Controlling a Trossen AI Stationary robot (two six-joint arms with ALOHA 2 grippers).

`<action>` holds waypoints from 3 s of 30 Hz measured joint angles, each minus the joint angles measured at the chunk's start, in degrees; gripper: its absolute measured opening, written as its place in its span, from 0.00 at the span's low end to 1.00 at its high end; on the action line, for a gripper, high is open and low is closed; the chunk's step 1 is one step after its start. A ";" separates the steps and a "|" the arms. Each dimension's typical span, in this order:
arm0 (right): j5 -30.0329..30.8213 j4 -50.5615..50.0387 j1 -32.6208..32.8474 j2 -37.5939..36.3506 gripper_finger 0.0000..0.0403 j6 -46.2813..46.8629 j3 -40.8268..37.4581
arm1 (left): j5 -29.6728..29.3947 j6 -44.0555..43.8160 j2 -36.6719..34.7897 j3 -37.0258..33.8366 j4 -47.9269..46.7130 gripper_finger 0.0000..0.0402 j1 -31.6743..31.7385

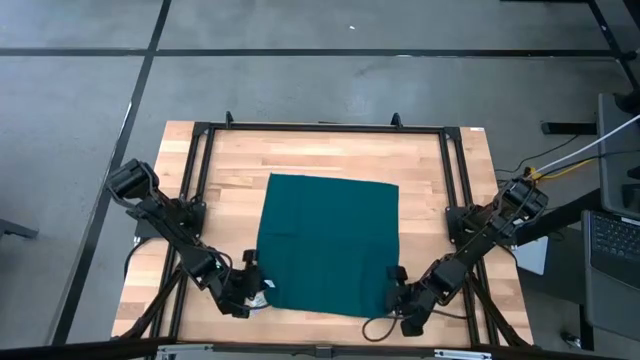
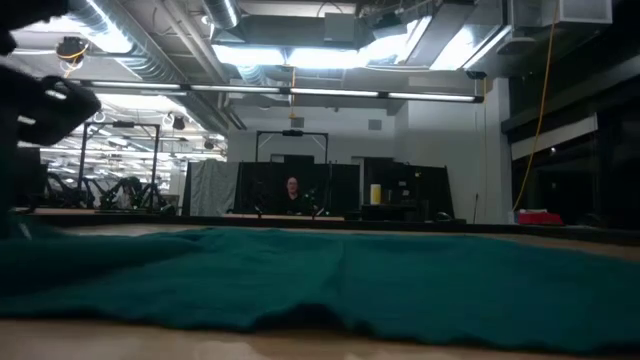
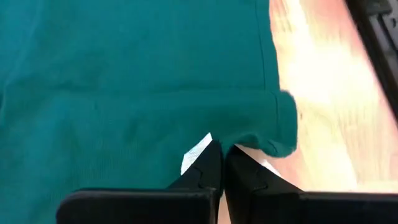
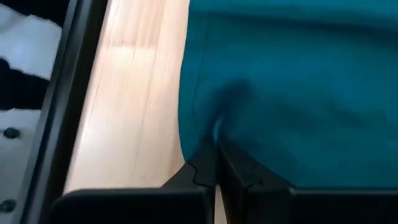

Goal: Fold microfiber towels
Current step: Fold the towel

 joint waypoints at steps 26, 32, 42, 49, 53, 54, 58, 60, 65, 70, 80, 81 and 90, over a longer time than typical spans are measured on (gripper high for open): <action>34.87 -32.84 -11.22 -12.73 0.01 7.28 3.78 | -33.42 -49.79 -7.59 1.23 -16.09 0.01 10.96; 40.30 -48.76 -15.51 -18.53 0.00 14.21 3.76 | -36.19 -55.83 -8.55 1.23 -20.93 0.01 16.03; 43.75 -50.95 -20.90 -24.11 0.00 12.42 1.18 | -38.33 -59.16 -10.08 1.23 -25.22 0.01 22.45; 44.19 -42.95 -24.02 -24.11 0.01 6.20 -1.97 | -39.89 -58.36 -10.08 1.23 -24.97 0.01 25.14; 45.13 -42.72 -25.23 -24.11 0.02 5.94 -2.74 | -39.87 -57.16 -10.08 1.23 -24.81 0.01 26.06; 45.24 -42.64 -25.40 -24.11 0.03 5.96 -2.96 | -39.84 -56.40 -10.08 1.23 -24.55 0.02 26.33; 45.25 -42.35 -26.06 -24.11 0.11 7.61 -3.77 | -39.72 -52.98 -9.93 1.23 -22.58 0.06 27.53; 45.30 -42.07 -26.12 -24.11 0.16 7.93 -3.83 | -39.91 -51.37 -9.66 1.23 -21.23 0.08 28.41; 47.52 -41.88 -26.12 -24.11 0.26 7.71 -3.83 | -48.13 -47.42 -9.66 1.23 -18.32 0.12 28.98; 52.10 -42.08 -26.63 -24.11 0.32 9.87 -3.83 | -50.04 -47.69 -9.66 1.23 -19.55 0.11 30.77; 45.48 -36.97 -22.65 -26.75 0.27 8.60 -3.83 | -36.66 -17.18 -10.08 1.23 -5.33 0.07 31.35; 43.27 -35.70 -21.78 -27.77 0.26 8.18 -3.83 | -29.50 -7.70 -10.06 1.23 -0.89 0.06 31.42; 24.73 -32.82 -15.14 -41.11 0.16 8.88 -3.83 | 0.99 12.07 -9.23 1.15 5.56 0.01 33.47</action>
